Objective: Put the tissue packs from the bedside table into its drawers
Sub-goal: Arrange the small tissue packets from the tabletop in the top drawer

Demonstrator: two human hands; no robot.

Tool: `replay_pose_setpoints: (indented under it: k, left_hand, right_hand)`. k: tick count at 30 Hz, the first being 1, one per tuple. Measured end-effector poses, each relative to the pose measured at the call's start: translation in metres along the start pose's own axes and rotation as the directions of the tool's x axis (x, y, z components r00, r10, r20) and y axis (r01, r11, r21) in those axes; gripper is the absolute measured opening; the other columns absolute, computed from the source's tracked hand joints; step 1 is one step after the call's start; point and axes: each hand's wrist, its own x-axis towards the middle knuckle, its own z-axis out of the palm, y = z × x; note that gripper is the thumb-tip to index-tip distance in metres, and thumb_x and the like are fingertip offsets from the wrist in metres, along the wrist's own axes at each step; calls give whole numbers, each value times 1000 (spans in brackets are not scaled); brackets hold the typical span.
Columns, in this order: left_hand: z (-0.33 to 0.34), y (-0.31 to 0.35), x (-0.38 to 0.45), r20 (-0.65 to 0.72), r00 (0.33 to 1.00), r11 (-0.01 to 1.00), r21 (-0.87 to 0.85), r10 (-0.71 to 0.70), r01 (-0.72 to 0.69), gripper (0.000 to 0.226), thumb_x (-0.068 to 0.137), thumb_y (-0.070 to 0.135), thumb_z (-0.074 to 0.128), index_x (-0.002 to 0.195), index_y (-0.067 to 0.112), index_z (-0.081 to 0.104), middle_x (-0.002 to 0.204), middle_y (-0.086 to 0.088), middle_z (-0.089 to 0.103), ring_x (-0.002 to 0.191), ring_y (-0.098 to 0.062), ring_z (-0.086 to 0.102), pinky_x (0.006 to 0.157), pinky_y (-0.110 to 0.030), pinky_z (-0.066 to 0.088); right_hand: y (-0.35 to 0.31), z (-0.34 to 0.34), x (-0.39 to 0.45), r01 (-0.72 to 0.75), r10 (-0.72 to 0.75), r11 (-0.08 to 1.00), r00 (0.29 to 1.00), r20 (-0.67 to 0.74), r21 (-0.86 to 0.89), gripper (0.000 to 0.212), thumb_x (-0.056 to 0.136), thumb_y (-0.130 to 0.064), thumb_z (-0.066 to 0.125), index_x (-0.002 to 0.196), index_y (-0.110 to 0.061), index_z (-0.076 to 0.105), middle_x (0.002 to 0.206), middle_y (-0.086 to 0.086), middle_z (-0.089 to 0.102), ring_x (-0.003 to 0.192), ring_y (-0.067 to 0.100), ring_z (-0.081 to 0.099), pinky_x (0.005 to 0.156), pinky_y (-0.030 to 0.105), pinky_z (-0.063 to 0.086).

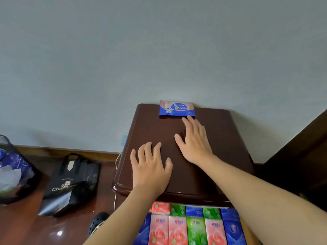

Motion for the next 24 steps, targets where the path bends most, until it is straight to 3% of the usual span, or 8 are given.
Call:
replay_pose_setpoints:
  k: [3, 8, 11, 15, 20, 24]
  left_hand:
    - [5, 1, 0, -111, 994, 1000, -25, 16, -19, 63, 95, 54, 37, 145, 20, 54, 145, -10, 52, 137, -31, 44, 120, -60, 28]
    - [9, 1, -2, -147, 989, 999, -34, 10, -15, 59, 95, 53, 43, 143, 20, 55, 144, -10, 52, 135, -31, 45, 120, -59, 27]
    - [5, 2, -2, -143, 990, 998, -60, 2, -11, 60, 95, 53, 44, 143, 20, 55, 144, -8, 53, 136, -30, 46, 121, -57, 27]
    - [-6, 0, -3, -111, 994, 988, -153, -21, 4, 62, 95, 53, 42, 148, 21, 48, 148, -1, 50, 140, -24, 42, 124, -53, 24]
    - [-17, -3, -6, -59, 995, 895, -443, -80, 46, 60, 101, 41, 45, 158, 25, 33, 153, 7, 48, 147, -14, 34, 129, -43, 11]
    - [-28, -6, -17, 82, 995, 808, -582, -54, 92, 59, 107, 37, 39, 163, 28, 25, 163, 9, 39, 154, -6, 25, 130, -36, 1]
  right_hand:
    - [-1, 9, 49, 34, -36, 998, 999, -28, -62, 77, 101, -56, 44, 164, -17, 21, 172, 5, 21, 159, 29, 15, 129, 53, 16]
    - [-1, 17, 93, 11, -15, 992, 999, -39, -123, 78, 94, -65, 44, 159, -23, 33, 167, -1, 32, 153, 28, 25, 125, 55, 22]
    - [-2, 15, 93, 21, -21, 997, 1000, 2, -75, 73, 94, -63, 42, 158, -27, 36, 163, -6, 36, 152, 25, 24, 123, 54, 27]
    - [-3, 8, 59, 44, -44, 999, 999, -14, -17, 67, 95, -57, 49, 155, -29, 40, 159, -7, 40, 149, 22, 29, 122, 48, 30]
    - [-4, -5, -16, 50, -52, 998, 998, 41, 42, 70, 95, -62, 54, 156, -32, 39, 161, -10, 34, 152, 30, 21, 126, 46, 23]
    - [-5, -25, -78, 90, -91, 996, 995, 49, 14, 71, 94, -66, 54, 154, -31, 43, 157, -10, 40, 141, 30, 39, 118, 48, 32]
